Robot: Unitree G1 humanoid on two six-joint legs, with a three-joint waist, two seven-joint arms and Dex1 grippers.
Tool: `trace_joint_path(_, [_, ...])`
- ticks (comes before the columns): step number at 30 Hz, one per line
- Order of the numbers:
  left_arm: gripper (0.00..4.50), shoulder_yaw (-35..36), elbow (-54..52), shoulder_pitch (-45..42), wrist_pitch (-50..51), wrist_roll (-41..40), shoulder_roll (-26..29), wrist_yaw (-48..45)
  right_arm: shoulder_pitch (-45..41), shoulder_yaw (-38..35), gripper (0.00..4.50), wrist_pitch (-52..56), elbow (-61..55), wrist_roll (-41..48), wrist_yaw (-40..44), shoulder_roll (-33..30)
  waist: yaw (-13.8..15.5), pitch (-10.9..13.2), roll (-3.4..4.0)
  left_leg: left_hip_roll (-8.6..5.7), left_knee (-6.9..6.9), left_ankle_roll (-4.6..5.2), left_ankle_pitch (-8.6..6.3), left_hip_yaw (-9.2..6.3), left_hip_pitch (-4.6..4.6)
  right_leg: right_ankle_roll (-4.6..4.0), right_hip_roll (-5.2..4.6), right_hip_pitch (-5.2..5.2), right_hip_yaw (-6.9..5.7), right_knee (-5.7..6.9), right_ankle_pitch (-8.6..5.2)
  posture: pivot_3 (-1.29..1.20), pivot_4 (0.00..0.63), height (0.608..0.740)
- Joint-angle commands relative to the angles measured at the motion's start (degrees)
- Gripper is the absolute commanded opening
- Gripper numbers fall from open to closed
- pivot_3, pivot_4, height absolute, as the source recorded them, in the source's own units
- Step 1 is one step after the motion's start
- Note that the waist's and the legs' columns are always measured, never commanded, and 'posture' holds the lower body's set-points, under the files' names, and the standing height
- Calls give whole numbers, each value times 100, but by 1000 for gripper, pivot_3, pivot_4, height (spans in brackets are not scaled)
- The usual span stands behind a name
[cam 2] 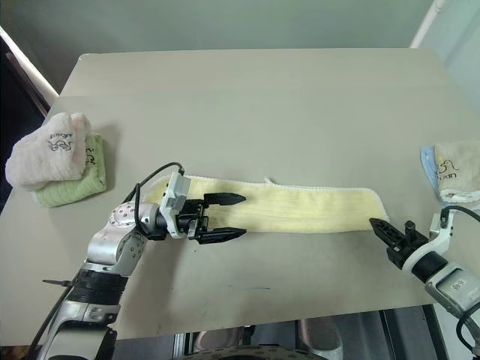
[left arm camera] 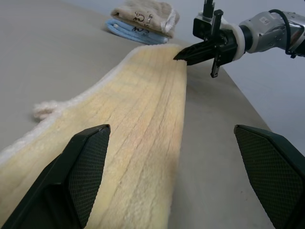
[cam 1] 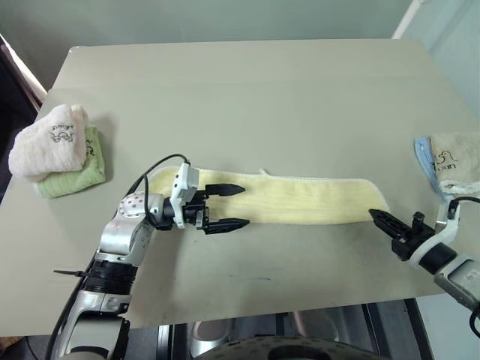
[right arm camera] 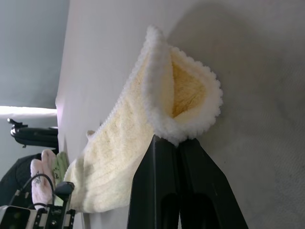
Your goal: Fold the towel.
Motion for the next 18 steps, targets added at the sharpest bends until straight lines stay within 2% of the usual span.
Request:
trace_joint_path(1, [4500, 57, 43, -82, -197, 35, 37, -116, 117, -271, 33, -66, -86, 64, 47, -26, 2, 0, 0, 0, 0, 1, 0, 0, 0, -1, 0, 0, 0, 0, 0, 0, 150, 740])
trace_joint_path(11, [4500, 63, 569, -212, -567, 166, 11, -370, 895, -956, 33, -85, 178, 25, 422, -251, 19, -1, 2, -2, 0, 6, -13, 0, -5, -7, -3, -1, 0, -1, -9, 0, 150, 740])
trace_joint_path(18, [4500, 78, 754, -252, -692, 203, -12, -467, 830, -1262, 33, -64, 448, -264, 874, -526, 19, -2, 3, -2, 1, 6, -14, 1, -6, -6, -3, -2, 0, 0, -10, 0, 150, 740])
